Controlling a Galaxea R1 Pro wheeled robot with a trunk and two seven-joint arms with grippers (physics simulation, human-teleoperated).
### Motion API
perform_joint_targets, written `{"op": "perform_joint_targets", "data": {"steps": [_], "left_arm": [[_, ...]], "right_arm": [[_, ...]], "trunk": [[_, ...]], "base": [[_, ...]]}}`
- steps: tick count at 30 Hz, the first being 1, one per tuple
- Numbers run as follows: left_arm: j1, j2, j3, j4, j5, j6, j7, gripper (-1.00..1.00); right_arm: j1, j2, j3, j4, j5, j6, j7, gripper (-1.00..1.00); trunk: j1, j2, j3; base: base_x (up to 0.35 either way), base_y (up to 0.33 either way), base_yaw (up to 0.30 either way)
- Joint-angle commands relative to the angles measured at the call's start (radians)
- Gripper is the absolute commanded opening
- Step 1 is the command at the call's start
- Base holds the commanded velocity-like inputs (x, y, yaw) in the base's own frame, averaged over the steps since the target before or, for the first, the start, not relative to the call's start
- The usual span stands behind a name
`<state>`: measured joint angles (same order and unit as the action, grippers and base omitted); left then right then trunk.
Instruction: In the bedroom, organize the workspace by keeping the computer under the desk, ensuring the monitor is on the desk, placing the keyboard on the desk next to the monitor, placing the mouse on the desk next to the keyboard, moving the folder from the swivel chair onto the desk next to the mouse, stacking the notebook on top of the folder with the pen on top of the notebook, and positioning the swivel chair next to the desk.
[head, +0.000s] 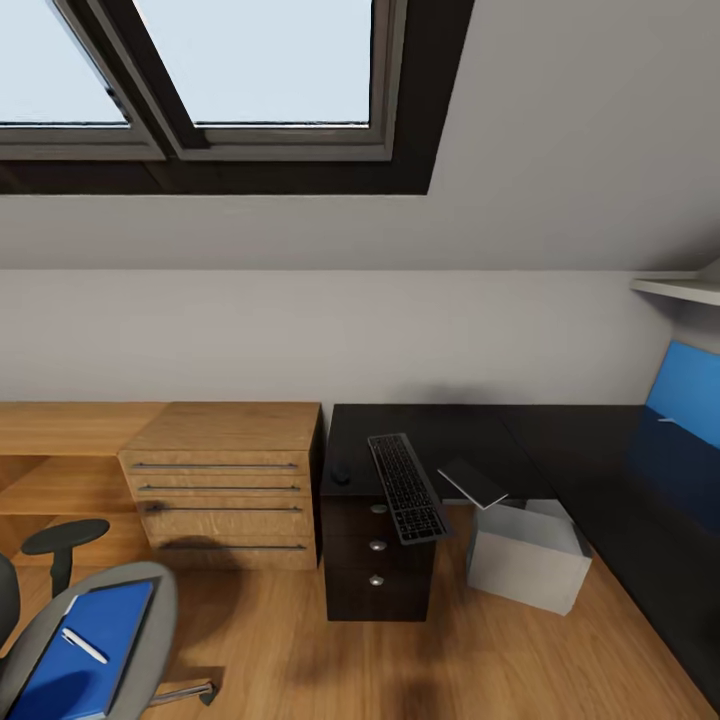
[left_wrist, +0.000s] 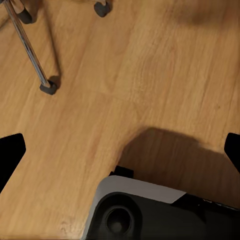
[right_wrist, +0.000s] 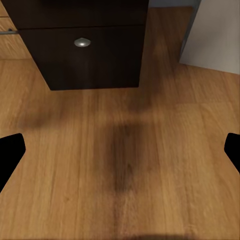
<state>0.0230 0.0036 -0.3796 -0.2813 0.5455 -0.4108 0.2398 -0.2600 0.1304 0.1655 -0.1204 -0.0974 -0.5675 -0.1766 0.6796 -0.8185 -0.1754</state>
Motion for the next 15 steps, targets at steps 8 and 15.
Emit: {"op": "perform_joint_targets", "data": {"steps": [8, 15], "left_arm": [[0.000, -0.010, -0.010, -0.001, -0.003, 0.036, -0.002, 1.00], [0.000, -0.001, -0.004, -0.017, 0.001, 0.006, -0.003, 1.00]], "right_arm": [[-0.001, 0.000, 0.008, 0.001, -0.010, -0.003, -0.004, 1.00], [-0.001, 0.000, 0.007, 0.001, -0.011, -0.003, -0.004, 1.00]], "trunk": [[0.031, -0.057, -0.026], [0.058, -0.106, -0.048]], "base": [[0.000, 0.000, 0.000], [0.000, 0.000, 0.000]]}}
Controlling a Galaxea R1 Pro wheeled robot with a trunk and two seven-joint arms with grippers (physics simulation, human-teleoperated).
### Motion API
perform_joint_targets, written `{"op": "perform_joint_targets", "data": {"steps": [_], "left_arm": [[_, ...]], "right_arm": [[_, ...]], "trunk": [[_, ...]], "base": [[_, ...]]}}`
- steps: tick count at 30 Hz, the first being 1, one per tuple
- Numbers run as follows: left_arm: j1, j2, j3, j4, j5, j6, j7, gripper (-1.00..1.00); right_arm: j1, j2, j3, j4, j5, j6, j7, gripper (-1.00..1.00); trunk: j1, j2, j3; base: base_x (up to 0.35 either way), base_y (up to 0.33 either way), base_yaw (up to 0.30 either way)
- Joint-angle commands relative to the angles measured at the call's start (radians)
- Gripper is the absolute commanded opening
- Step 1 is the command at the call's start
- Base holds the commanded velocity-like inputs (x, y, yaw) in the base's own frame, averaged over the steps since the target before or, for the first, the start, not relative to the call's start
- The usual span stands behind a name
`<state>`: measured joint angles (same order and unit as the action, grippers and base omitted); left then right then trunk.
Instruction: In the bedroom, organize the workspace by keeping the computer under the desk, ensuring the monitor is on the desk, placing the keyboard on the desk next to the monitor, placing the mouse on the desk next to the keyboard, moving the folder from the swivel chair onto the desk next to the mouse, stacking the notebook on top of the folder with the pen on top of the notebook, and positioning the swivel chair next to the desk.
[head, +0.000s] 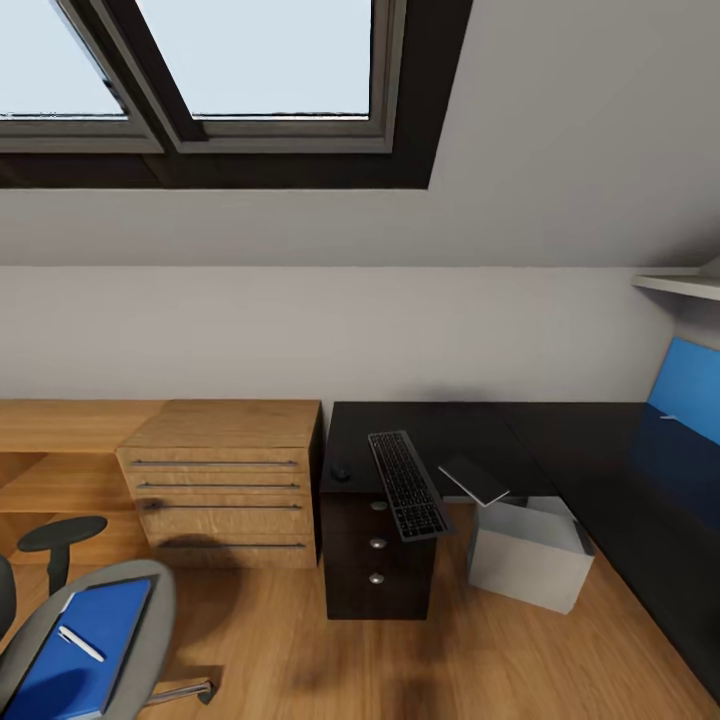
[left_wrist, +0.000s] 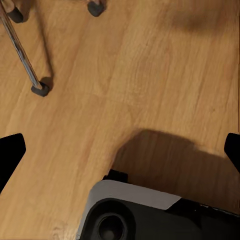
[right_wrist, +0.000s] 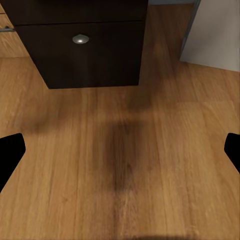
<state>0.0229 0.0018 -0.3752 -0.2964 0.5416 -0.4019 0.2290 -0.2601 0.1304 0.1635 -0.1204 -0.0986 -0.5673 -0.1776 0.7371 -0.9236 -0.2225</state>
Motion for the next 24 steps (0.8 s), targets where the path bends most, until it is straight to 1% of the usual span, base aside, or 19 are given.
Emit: {"op": "perform_joint_targets", "data": {"steps": [1, 3, 4, 6, 7, 8, 9, 10, 11, 12, 13, 15, 16, 17, 20, 24], "left_arm": [[0.000, 0.001, -0.007, -0.005, 0.005, -0.014, 0.009, 1.00], [0.000, 0.004, -0.003, -0.013, 0.007, -0.064, 0.011, 1.00], [0.000, 0.006, -0.001, -0.017, 0.007, -0.101, 0.014, 1.00], [0.000, 0.008, -0.001, -0.022, 0.007, -0.113, 0.017, 1.00], [0.000, 0.024, 0.023, -0.031, 0.016, -0.139, 0.015, 1.00], [0.000, 0.033, 0.056, -0.085, 0.022, -0.144, 0.012, 1.00], [0.000, 0.035, 0.060, -0.102, 0.022, -0.141, 0.012, 1.00], [0.000, 0.044, 0.068, -0.181, 0.020, -0.079, 0.012, 1.00], [0.000, 0.046, 0.069, -0.207, 0.020, -0.050, 0.012, 1.00], [0.000, 0.049, 0.071, -0.266, 0.019, 0.020, 0.013, 1.00], [0.000, 0.050, 0.071, -0.296, 0.018, 0.059, 0.013, 1.00], [0.000, 0.052, 0.074, -0.394, 0.018, 0.226, 0.016, 1.00], [0.000, 0.052, 0.075, -0.422, 0.018, 0.291, 0.015, 1.00], [0.000, 0.053, 0.076, -0.437, 0.019, 0.334, 0.014, 1.00], [0.000, 0.054, 0.078, -0.433, 0.020, 0.386, 0.009, 1.00], [-0.003, 0.055, 0.079, -0.376, 0.016, 0.403, 0.007, 1.00]], "right_arm": [[-0.001, 0.000, 0.009, 0.001, -0.010, -0.003, -0.003, 1.00], [-0.001, 0.000, 0.008, 0.001, -0.010, -0.003, -0.003, 1.00], [-0.001, 0.000, 0.007, 0.000, -0.011, -0.004, -0.003, 1.00], [-0.001, 0.000, 0.006, -0.002, -0.012, -0.005, -0.003, 1.00], [-0.001, 0.000, 0.006, -0.004, -0.011, -0.020, -0.003, 1.00], [-0.001, 0.000, 0.010, -0.004, -0.005, -0.059, -0.005, 1.00], [-0.001, 0.000, 0.010, -0.004, -0.005, -0.066, -0.005, 1.00], [-0.001, -0.001, 0.009, -0.002, -0.006, -0.082, -0.005, 1.00], [-0.001, -0.002, 0.009, -0.003, -0.007, -0.084, -0.005, 1.00], [-0.001, -0.002, 0.011, -0.001, -0.007, -0.087, -0.004, 1.00], [-0.001, -0.001, 0.011, 0.000, -0.006, -0.088, -0.004, 1.00], [0.000, 0.003, 0.011, 0.014, -0.006, -0.090, -0.003, 1.00], [0.000, 0.004, 0.012, 0.029, -0.007, -0.092, -0.002, 1.00], [0.000, 0.004, 0.012, 0.040, -0.007, -0.093, -0.001, 1.00], [0.001, 0.001, 0.007, 0.051, -0.012, -0.093, -0.001, 1.00], [0.001, -0.001, 0.004, 0.043, -0.017, -0.086, -0.005, 1.00]], "trunk": [[0.004, -0.008, -0.004], [0.012, -0.022, -0.011], [0.016, -0.029, -0.014], [0.023, -0.043, -0.021], [0.027, -0.050, -0.024], [0.031, -0.057, -0.027], [0.035, -0.064, -0.030], [0.039, -0.071, -0.034], [0.042, -0.078, -0.037], [0.046, -0.085, -0.040], [0.050, -0.092, -0.043], [0.058, -0.106, -0.049], [0.062, -0.113, -0.052], [0.065, -0.120, -0.056], [0.077, -0.141, -0.065], [0.092, -0.169, -0.077]], "base": [[0.000, 0.000, 0.000], [0.000, 0.000, -0.006], [0.000, 0.000, -0.111], [0.000, 0.000, -0.132], [0.000, 0.000, -0.055], [0.000, 0.000, -0.018], [0.000, 0.000, -0.015], [0.000, 0.000, -0.006], [0.000, 0.000, -0.005], [0.000, 0.000, -0.003], [0.000, 0.000, -0.002], [0.000, 0.000, -0.001], [0.000, 0.000, 0.000], [0.000, 0.000, 0.000], [0.000, 0.000, 0.000], [0.000, 0.000, 0.000]]}}
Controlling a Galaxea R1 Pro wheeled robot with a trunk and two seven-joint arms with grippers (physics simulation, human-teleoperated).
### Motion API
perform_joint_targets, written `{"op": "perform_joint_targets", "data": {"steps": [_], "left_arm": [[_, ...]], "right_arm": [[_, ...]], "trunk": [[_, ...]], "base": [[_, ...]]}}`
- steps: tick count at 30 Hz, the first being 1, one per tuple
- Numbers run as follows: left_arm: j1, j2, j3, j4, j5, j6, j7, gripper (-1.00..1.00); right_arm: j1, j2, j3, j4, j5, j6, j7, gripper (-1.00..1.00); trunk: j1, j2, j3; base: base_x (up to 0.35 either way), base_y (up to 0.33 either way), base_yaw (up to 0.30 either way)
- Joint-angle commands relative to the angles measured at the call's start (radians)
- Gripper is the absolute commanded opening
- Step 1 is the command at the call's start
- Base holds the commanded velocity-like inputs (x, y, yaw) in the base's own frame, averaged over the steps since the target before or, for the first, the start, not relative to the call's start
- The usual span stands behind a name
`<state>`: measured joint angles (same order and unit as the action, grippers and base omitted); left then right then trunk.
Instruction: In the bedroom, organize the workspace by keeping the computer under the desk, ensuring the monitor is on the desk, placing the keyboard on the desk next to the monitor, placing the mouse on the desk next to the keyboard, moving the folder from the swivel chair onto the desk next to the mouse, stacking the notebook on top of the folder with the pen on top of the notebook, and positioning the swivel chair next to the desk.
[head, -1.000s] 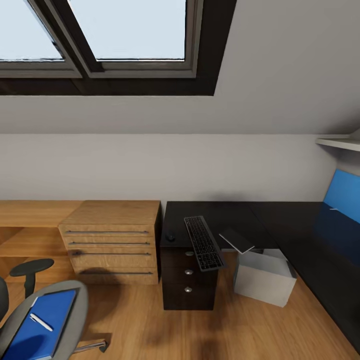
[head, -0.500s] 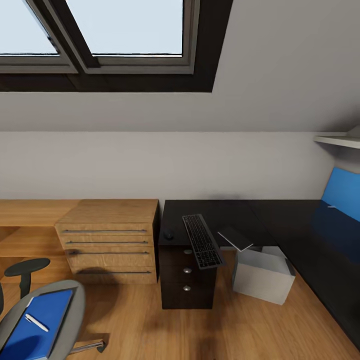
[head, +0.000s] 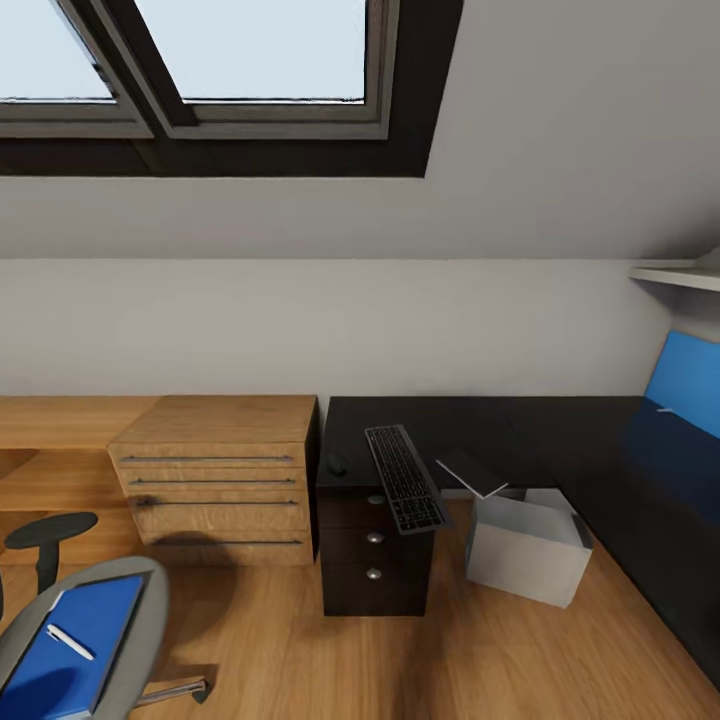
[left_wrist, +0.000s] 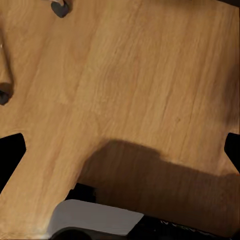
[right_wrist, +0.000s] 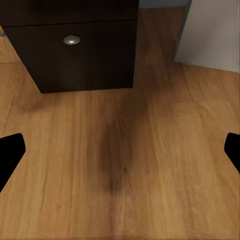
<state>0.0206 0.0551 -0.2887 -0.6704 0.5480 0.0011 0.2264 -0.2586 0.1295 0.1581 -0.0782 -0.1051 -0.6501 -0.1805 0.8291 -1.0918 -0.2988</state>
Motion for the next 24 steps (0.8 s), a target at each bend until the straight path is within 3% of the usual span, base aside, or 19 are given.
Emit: {"op": "perform_joint_targets", "data": {"steps": [1, 4, 7, 8, 10, 11, 12, 13, 15, 16, 17, 19, 20, 21, 24], "left_arm": [[-0.004, 0.002, -0.007, 0.018, 0.000, 0.003, 0.009, 1.00], [-0.012, 0.001, -0.008, 0.030, -0.024, 0.007, 0.008, 1.00], [-0.029, -0.006, -0.009, -0.019, -0.086, 0.012, 0.015, 1.00], [-0.055, -0.015, -0.009, -0.106, -0.107, 0.023, 0.017, 1.00], [-0.090, -0.018, -0.008, -0.167, -0.112, 0.080, 0.018, 1.00], [-0.115, -0.019, -0.007, -0.212, -0.113, 0.153, 0.020, 1.00], [-0.155, -0.020, -0.001, -0.272, -0.113, 0.292, 0.032, 1.00], [-0.252, -0.044, 0.053, -0.333, -0.100, 0.465, 0.048, 1.00], [-0.301, -0.063, 0.083, -0.340, -0.093, 0.498, 0.051, 1.00], [-0.357, -0.083, 0.110, -0.335, -0.088, 0.518, 0.053, 1.00], [-0.392, -0.125, 0.127, -0.358, -0.088, 0.526, 0.066, 1.00], [-0.396, -0.134, 0.130, -0.389, -0.089, 0.527, 0.084, 1.00], [-0.401, -0.145, 0.135, -0.442, -0.083, 0.527, 0.145, 1.00], [-0.403, -0.148, 0.136, -0.447, -0.075, 0.527, 0.170, 1.00], [-0.404, -0.147, 0.137, -0.415, -0.072, 0.523, 0.183, 1.00]], "right_arm": [[-0.001, -0.001, 0.008, -0.016, -0.010, 0.000, -0.004, 1.00], [-0.003, -0.009, 0.007, -0.051, -0.012, 0.004, -0.006, 1.00], [-0.035, -0.052, 0.006, -0.140, -0.036, 0.046, -0.004, 1.00], [-0.099, -0.096, 0.006, -0.254, -0.102, 0.139, -0.002, 1.00], [-0.134, -0.123, -0.002, -0.316, -0.174, 0.200, -0.001, 1.00], [-0.161, -0.141, -0.011, -0.352, -0.236, 0.238, 0.000, 1.00], [-0.203, -0.167, -0.022, -0.401, -0.337, 0.296, 0.001, 1.00], [-0.268, -0.195, -0.032, -0.481, -0.526, 0.409, 0.003, 1.00], [-0.293, -0.200, -0.034, -0.525, -0.604, 0.455, 0.004, 1.00], [-0.312, -0.203, -0.035, -0.592, -0.701, 0.503, 0.003, 1.00], [-0.321, -0.205, -0.036, -0.698, -0.849, 0.578, 0.003, 1.00], [-0.322, -0.206, -0.038, -0.719, -0.897, 0.605, 0.004, 1.00], [-0.324, -0.214, -0.042, -0.741, -1.016, 0.677, 0.030, 1.00], [-0.323, -0.225, -0.043, -0.745, -1.082, 0.732, 0.070, 1.00], [-0.323, -0.234, -0.043, -0.711, -1.116, 0.786, 0.114, 1.00]], "trunk": [[0.004, -0.008, -0.004], [0.016, -0.029, -0.014], [0.027, -0.050, -0.023], [0.031, -0.057, -0.026], [0.039, -0.071, -0.032], [0.042, -0.078, -0.036], [0.046, -0.085, -0.039], [0.050, -0.092, -0.042], [0.058, -0.106, -0.048], [0.062, -0.113, -0.051], [0.065, -0.120, -0.054], [0.073, -0.134, -0.061], [0.077, -0.141, -0.064], [0.081, -0.148, -0.067], [0.092, -0.169, -0.076]], "base": [[0.000, 0.000, 0.000], [0.000, 0.000, 0.000], [0.000, 0.000, 0.000], [0.000, 0.000, 0.000], [0.000, 0.000, 0.000], [0.000, 0.000, 0.000], [0.000, 0.000, 0.000], [0.000, 0.000, 0.000], [0.000, 0.000, 0.000], [0.000, 0.000, 0.000], [0.000, 0.000, 0.000], [0.000, 0.000, 0.000], [0.000, 0.000, 0.000], [0.000, 0.000, 0.000], [0.000, 0.000, 0.000]]}}
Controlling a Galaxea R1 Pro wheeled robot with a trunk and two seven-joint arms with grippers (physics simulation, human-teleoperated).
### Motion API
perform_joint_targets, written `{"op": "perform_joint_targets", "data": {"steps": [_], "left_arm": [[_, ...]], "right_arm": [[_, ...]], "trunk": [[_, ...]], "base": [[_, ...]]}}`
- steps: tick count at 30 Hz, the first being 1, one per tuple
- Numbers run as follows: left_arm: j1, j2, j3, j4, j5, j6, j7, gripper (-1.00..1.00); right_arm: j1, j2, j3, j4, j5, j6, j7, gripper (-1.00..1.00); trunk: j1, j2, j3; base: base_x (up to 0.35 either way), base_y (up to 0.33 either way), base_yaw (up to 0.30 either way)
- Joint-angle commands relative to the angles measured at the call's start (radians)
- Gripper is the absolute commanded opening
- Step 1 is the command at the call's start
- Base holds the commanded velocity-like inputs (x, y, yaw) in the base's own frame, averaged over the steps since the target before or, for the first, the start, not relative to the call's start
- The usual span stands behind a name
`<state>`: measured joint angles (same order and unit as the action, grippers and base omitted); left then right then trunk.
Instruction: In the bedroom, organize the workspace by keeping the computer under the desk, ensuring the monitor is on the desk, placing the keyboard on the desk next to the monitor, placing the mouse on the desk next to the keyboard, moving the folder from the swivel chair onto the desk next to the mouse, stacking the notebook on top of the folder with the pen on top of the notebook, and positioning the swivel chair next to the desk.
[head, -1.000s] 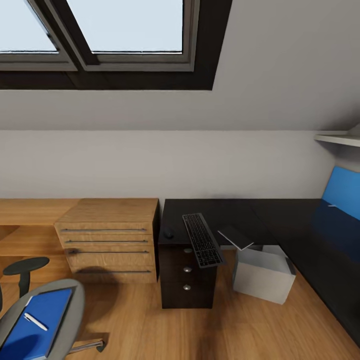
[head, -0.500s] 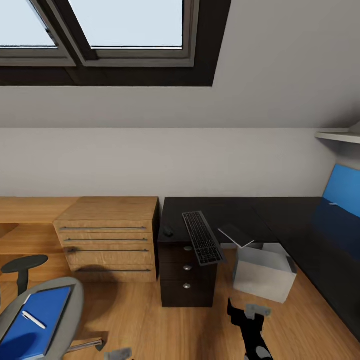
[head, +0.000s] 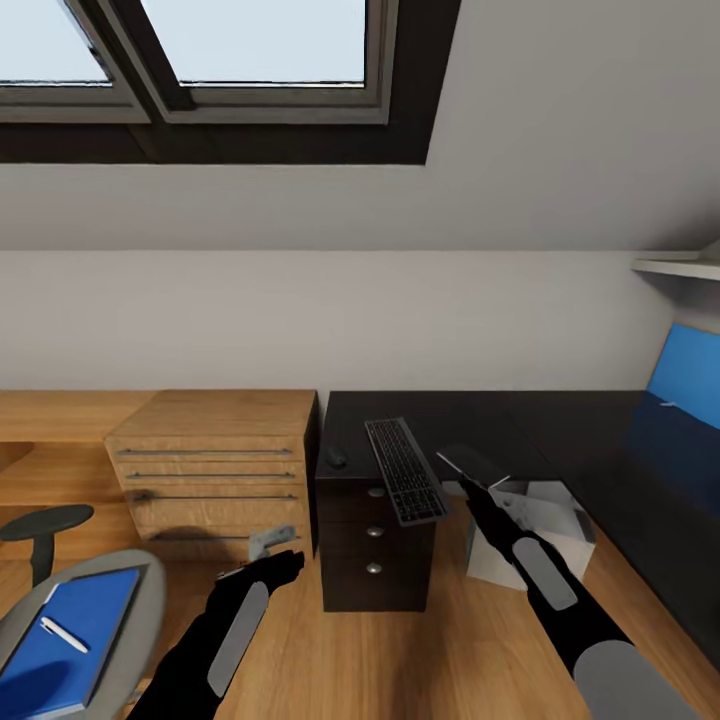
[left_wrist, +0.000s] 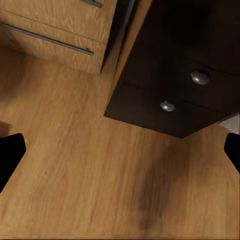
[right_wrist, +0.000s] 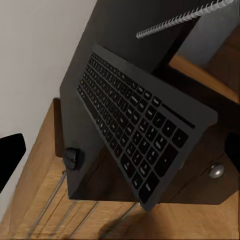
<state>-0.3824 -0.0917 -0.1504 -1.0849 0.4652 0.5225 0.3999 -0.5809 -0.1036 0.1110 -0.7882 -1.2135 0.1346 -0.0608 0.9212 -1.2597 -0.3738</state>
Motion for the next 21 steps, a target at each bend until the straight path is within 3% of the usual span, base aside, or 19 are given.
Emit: {"op": "perform_joint_targets", "data": {"steps": [1, 5, 7, 12, 15, 16, 18, 20, 21], "left_arm": [[-0.001, 0.001, -0.002, 0.003, 0.010, 0.000, 0.012, 1.00], [-0.001, 0.002, -0.002, 0.006, 0.005, -0.047, 0.025, 1.00], [-0.001, 0.003, -0.006, -0.003, 0.003, -0.161, 0.072, 1.00], [0.005, 0.001, -0.014, -0.009, 0.005, -0.186, 0.080, 1.00], [0.006, -0.001, -0.045, -0.010, 0.007, -0.190, 0.080, 1.00], [0.044, 0.001, -0.102, -0.078, 0.010, -0.189, 0.081, 1.00], [0.084, 0.004, -0.108, -0.146, 0.010, -0.187, 0.081, 1.00], [0.165, 0.037, -0.113, -0.298, 0.012, -0.147, 0.082, 1.00], [0.172, 0.042, -0.114, -0.313, 0.012, -0.133, 0.082, 1.00]], "right_arm": [[-0.001, -0.002, 0.003, 0.008, -0.012, 0.009, 0.002, 1.00], [0.000, -0.006, 0.003, 0.040, -0.025, 0.038, 0.051, 1.00], [0.000, -0.007, 0.002, 0.055, -0.027, 0.047, 0.089, 1.00], [0.001, -0.007, 0.001, 0.057, -0.028, 0.049, 0.098, 1.00], [0.001, -0.007, 0.001, 0.059, -0.027, 0.048, 0.111, 1.00], [0.004, -0.007, 0.001, 0.058, -0.027, 0.048, 0.132, 1.00], [0.005, -0.007, 0.001, 0.058, -0.027, 0.047, 0.147, 1.00], [0.006, -0.007, 0.001, 0.058, -0.025, 0.045, 0.183, 1.00], [0.006, -0.008, 0.001, 0.058, -0.025, 0.045, 0.186, 1.00]], "trunk": [[0.004, -0.008, -0.004], [0.019, -0.036, -0.017], [0.027, -0.050, -0.023], [0.046, -0.085, -0.039], [0.058, -0.106, -0.048], [0.061, -0.113, -0.051], [0.069, -0.127, -0.058], [0.077, -0.141, -0.064], [0.081, -0.148, -0.067]], "base": [[0.000, 0.000, 0.000], [0.000, 0.000, 0.000], [0.000, 0.000, 0.000], [0.000, 0.000, 0.000], [0.000, 0.000, 0.000], [0.000, 0.000, 0.000], [0.000, 0.000, 0.000], [0.000, 0.000, 0.000], [0.000, 0.000, 0.000]]}}
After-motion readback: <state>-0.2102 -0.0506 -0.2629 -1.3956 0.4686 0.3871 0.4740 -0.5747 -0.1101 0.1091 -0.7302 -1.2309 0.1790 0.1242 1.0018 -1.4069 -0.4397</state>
